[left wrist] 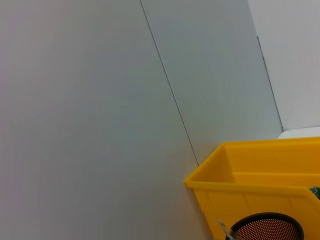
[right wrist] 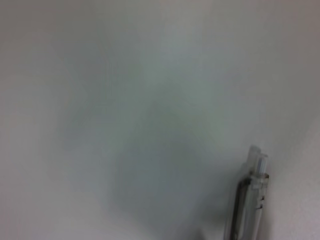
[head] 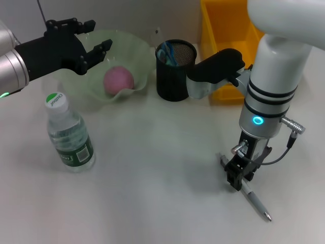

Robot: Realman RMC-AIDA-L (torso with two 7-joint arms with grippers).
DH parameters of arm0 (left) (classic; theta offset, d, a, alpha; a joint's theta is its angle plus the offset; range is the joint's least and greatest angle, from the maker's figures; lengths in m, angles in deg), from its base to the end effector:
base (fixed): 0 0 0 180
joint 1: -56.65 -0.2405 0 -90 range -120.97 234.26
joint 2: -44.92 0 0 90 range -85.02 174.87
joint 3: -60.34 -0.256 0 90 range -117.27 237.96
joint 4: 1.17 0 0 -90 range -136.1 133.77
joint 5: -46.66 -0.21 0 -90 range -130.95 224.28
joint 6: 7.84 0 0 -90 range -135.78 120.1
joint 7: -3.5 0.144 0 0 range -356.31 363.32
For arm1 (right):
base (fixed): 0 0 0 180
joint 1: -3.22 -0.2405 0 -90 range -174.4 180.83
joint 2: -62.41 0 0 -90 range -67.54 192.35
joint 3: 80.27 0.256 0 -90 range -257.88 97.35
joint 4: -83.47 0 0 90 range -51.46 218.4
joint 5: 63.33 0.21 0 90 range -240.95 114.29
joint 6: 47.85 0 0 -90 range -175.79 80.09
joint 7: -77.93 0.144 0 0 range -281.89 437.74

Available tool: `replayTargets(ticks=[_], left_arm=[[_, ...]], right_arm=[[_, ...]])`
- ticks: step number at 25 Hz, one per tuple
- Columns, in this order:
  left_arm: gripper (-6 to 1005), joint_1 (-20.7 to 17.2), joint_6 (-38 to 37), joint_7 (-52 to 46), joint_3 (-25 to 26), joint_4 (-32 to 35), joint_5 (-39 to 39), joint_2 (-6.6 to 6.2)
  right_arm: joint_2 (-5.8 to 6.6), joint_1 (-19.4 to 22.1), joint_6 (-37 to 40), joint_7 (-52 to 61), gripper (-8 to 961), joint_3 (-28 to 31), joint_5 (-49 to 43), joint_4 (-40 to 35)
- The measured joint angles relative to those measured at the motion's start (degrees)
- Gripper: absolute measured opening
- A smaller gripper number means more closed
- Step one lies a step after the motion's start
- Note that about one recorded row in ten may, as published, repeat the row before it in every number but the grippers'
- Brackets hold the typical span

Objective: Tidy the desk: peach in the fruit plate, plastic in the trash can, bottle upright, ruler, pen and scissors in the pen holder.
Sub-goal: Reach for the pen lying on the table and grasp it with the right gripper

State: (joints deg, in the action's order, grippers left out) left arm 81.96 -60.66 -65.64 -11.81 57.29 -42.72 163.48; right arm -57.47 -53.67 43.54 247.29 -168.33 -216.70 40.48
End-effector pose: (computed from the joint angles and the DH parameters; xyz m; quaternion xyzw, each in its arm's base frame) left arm -0.1939 0.3978 0.0168 -0.9147 -0.0128 -0.1852 0.3589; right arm 0.1763 0.3598 -0.0605 -0.8035 0.4535 -0.3637 0.1279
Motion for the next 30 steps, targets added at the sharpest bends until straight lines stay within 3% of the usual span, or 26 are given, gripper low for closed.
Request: replayTargets(ticks=[30], left_arm=[[500,0.14,0.0,0.68,0.0,-0.19,0.0,0.0]], right_arm=[[0.0,-0.41,-1.04,0.0,275,-0.27,0.63,1.23]])
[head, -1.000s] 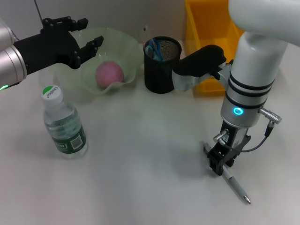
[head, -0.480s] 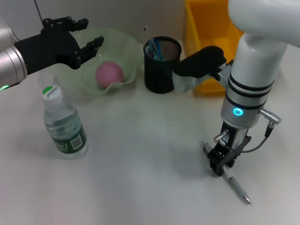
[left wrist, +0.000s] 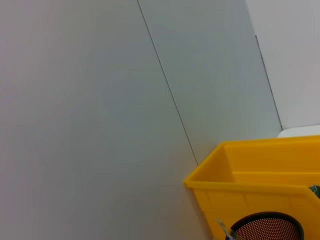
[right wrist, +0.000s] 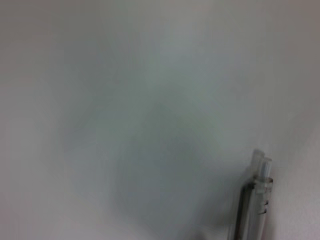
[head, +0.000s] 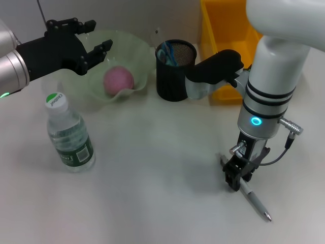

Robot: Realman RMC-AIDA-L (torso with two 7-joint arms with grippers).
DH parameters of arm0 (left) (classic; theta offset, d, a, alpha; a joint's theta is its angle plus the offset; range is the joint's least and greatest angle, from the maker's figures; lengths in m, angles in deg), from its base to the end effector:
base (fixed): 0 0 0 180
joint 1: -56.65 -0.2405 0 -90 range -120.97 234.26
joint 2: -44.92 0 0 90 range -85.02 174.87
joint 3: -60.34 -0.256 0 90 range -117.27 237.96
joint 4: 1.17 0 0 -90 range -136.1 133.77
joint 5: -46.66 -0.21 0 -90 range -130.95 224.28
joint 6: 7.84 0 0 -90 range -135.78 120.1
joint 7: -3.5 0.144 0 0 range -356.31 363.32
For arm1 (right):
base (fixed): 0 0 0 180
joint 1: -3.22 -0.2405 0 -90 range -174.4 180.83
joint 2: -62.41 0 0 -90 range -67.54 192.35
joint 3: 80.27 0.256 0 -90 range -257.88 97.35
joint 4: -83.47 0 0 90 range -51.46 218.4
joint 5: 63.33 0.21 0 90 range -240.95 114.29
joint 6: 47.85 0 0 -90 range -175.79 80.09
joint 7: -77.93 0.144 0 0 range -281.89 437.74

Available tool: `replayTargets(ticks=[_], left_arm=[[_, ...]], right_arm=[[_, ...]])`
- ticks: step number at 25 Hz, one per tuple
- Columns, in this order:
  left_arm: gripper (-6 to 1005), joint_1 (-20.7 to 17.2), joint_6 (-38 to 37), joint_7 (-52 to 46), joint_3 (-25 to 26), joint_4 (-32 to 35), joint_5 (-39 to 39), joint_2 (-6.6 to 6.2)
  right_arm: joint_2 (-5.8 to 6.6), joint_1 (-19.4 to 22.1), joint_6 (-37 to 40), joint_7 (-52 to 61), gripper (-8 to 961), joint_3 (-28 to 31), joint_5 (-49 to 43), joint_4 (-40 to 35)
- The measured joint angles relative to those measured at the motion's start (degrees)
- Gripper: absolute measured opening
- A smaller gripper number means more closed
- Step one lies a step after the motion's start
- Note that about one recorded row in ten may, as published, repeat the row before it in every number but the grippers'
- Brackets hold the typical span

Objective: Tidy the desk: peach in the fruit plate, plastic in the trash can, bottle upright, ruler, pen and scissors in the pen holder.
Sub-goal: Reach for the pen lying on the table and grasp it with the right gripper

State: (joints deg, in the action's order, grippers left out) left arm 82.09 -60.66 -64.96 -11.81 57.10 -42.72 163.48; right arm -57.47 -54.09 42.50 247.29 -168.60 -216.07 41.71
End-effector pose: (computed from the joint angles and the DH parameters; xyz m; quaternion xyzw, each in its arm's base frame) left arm -0.1938 0.3981 0.0162 -0.9151 -0.0078 -0.1831 0.3592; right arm 0.1770 0.3604 -0.0633 -0.8040 0.4548 -0.3614 0.1271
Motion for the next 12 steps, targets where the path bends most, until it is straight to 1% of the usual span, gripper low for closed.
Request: replayTargets(ticks=[12], left_arm=[[499,-0.04,0.0,0.0,0.0,0.05,0.0,0.0]], right_arm=[[0.0,0.0,0.06,0.0,259,0.0,0.08,0.03]])
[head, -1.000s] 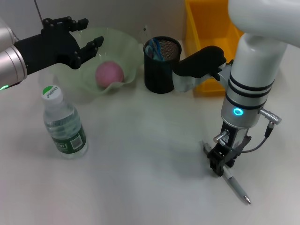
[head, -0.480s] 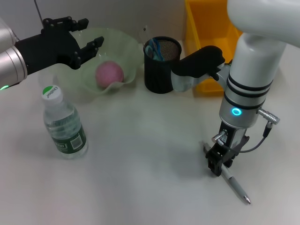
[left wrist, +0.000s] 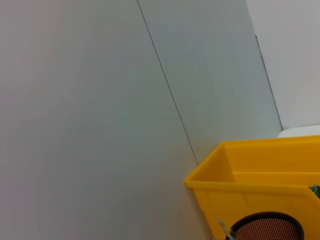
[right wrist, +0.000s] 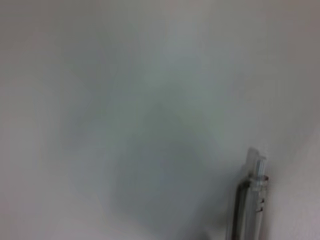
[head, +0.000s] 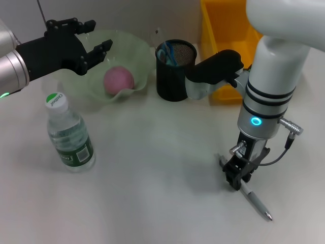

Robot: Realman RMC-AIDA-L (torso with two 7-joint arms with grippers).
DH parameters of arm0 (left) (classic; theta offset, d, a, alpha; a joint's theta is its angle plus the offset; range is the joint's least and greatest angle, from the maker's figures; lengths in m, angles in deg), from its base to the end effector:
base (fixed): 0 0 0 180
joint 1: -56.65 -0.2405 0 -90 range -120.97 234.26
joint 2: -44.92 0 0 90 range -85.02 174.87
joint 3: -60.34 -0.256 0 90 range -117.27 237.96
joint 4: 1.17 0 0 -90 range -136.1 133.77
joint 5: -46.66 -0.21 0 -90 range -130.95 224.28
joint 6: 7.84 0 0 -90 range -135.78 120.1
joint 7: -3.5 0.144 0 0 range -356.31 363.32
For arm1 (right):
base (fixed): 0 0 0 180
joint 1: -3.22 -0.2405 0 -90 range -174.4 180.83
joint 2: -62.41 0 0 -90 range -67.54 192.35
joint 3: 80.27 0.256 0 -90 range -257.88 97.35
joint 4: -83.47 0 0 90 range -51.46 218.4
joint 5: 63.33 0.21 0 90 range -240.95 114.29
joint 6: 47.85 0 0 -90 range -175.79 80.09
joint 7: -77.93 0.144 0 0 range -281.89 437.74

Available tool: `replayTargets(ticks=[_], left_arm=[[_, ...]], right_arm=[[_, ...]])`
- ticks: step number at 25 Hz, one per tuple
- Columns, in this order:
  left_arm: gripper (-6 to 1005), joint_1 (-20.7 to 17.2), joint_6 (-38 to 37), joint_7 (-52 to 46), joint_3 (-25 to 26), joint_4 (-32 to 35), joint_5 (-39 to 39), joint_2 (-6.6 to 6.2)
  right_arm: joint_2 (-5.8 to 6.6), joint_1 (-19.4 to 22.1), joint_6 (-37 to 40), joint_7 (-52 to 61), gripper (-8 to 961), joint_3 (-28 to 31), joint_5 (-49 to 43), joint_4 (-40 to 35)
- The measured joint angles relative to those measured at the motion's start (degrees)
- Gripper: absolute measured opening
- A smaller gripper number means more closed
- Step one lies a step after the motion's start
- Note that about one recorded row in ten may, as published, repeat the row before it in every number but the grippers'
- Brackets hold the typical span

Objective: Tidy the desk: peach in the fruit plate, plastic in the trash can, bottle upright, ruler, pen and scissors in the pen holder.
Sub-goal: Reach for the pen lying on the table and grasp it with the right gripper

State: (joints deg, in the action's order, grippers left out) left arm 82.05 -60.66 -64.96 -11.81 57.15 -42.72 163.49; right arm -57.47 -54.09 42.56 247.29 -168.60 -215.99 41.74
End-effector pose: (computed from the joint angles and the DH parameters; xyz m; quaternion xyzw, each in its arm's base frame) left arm -0.1938 0.3980 0.0163 -0.9150 -0.0078 -0.1831 0.3594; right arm 0.1770 0.3602 -0.0634 -0.8038 0.4553 -0.3615 0.1262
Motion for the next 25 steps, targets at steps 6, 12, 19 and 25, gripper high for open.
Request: replayTargets(ticks=[6,12,19,25], left_arm=[[499,0.08,0.0,0.0,0.0,-0.05,0.0,0.0],[500,0.08,0.0,0.0,0.0,-0.05,0.0,0.0],[500,0.06,0.0,0.0,0.0,-0.05,0.0,0.0],[499,-0.04,0.0,0.0,0.0,0.14,0.0,0.0]], right_arm=[[0.0,0.0,0.16,0.0,244,0.0,0.0,0.06],[0.0,-0.07,0.27,0.0,213,0.0,0.0,0.07],[0.0,-0.19,0.35,0.0,191,0.0,0.0,0.07],[0.0,-0.19,0.39,0.0,172,0.04,-0.01,0.01]])
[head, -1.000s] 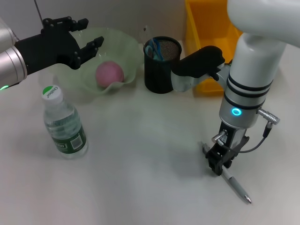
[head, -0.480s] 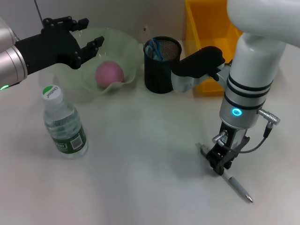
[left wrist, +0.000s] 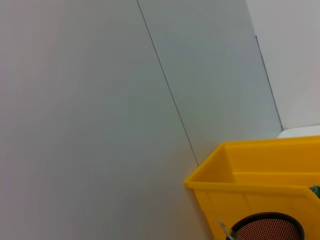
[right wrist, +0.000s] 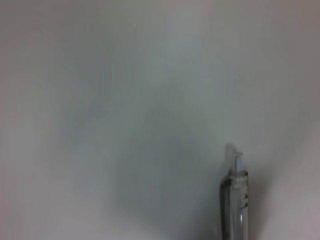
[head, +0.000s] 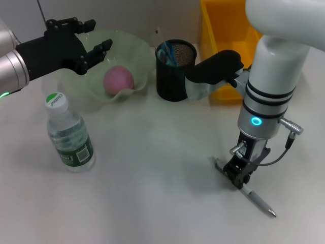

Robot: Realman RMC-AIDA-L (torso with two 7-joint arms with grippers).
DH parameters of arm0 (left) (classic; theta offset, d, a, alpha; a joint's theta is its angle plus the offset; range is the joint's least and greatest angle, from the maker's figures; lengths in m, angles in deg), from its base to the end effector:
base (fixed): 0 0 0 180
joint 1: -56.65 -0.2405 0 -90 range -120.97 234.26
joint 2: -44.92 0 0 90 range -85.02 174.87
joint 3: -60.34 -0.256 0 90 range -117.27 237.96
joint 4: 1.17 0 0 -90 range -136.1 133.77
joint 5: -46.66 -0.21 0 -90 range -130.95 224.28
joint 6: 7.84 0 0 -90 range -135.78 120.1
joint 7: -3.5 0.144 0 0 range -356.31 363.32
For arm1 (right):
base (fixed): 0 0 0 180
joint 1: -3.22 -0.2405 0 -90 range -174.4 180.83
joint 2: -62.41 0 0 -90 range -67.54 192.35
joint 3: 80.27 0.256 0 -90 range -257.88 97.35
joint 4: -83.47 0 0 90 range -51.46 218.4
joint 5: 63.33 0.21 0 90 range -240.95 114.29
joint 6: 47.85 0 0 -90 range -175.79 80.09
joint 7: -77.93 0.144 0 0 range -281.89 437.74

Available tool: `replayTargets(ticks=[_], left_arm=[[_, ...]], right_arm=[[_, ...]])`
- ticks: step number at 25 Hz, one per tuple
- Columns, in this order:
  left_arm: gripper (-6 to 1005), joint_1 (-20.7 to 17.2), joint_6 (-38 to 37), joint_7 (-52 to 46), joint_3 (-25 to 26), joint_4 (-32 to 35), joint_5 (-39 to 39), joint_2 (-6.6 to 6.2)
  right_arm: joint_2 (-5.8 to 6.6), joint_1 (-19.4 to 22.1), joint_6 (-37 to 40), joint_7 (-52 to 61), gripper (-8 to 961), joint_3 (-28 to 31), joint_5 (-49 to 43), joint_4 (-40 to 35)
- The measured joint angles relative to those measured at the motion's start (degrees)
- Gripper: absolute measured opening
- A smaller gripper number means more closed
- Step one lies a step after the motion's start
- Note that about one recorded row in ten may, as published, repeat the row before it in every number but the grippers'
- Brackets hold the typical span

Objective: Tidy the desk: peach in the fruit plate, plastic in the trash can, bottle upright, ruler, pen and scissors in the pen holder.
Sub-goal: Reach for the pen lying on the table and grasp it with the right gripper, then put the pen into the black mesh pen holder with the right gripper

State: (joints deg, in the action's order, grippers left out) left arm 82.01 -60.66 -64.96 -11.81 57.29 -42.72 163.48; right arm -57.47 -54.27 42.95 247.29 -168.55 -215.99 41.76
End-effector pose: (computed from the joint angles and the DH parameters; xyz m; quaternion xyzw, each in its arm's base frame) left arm -0.1936 0.3980 0.0168 -0.9148 -0.0070 -0.1832 0.3599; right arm 0.1761 0.3598 -0.0630 -0.8033 0.4550 -0.3635 0.1246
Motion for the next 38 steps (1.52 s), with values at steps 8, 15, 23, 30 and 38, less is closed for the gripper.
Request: replayTargets(ticks=[8,15,23,30,38], left_arm=[[499,-0.26,0.0,0.0,0.0,0.09,0.01,0.0],[500,-0.34,-0.05,0.0,-0.01,0.16,0.05,0.0],[499,-0.66,-0.1,0.0,0.13,0.2,0.35,0.0],[499,-1.33,-0.13,0.29,0.05,0.45,1.55,0.0],[499,-1.46,-0.77,0.74,0.0,0.52,1.64,0.09]], right_arm=[[0.0,0.67,0.17,0.0,128,0.54,0.0,-3.28],[0.0,2.4,0.06,0.0,126,0.6,0.01,-10.09],[0.19,7.8,-0.5,0.0,126,0.89,0.47,-26.02],[0.44,15.68,-6.56,-0.62,125,1.2,0.31,-41.98],[0.43,20.37,-18.31,-3.02,125,0.65,0.26,-47.79]])
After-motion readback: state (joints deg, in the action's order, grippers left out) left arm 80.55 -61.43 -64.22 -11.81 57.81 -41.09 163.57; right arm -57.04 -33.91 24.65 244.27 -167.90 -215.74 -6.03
